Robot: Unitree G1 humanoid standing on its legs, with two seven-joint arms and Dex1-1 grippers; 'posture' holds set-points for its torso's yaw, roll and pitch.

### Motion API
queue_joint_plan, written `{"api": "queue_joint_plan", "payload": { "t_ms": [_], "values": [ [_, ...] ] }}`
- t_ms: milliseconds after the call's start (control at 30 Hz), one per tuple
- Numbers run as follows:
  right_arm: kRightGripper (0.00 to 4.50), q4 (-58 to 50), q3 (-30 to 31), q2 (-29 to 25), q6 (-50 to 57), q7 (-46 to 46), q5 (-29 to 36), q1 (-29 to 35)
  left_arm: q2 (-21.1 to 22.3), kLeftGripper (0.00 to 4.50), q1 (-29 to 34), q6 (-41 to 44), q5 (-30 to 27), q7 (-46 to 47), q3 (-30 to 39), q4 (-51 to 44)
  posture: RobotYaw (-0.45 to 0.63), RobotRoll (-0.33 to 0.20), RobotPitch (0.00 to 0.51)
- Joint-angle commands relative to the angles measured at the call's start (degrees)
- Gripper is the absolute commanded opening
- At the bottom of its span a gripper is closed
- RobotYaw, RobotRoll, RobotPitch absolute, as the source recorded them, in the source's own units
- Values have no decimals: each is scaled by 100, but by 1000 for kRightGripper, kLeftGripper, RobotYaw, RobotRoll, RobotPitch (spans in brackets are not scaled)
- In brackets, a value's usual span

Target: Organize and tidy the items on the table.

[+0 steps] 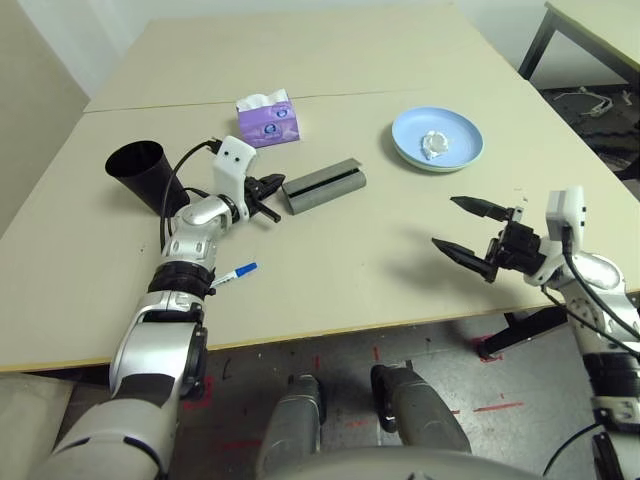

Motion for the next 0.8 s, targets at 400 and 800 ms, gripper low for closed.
{"api": "queue_joint_plan", "payload": {
  "t_ms": [400,800],
  "values": [
    [4500,107,47,65,-45,-15,-44,-55,116,15,493,642,-71,-288,-152,-856,-230,0,127],
    [4500,328,181,179,-166,151,-97,-175,588,1244,738,1882,-426,-360,49,-2457,-202,0,130]
  ]
}}
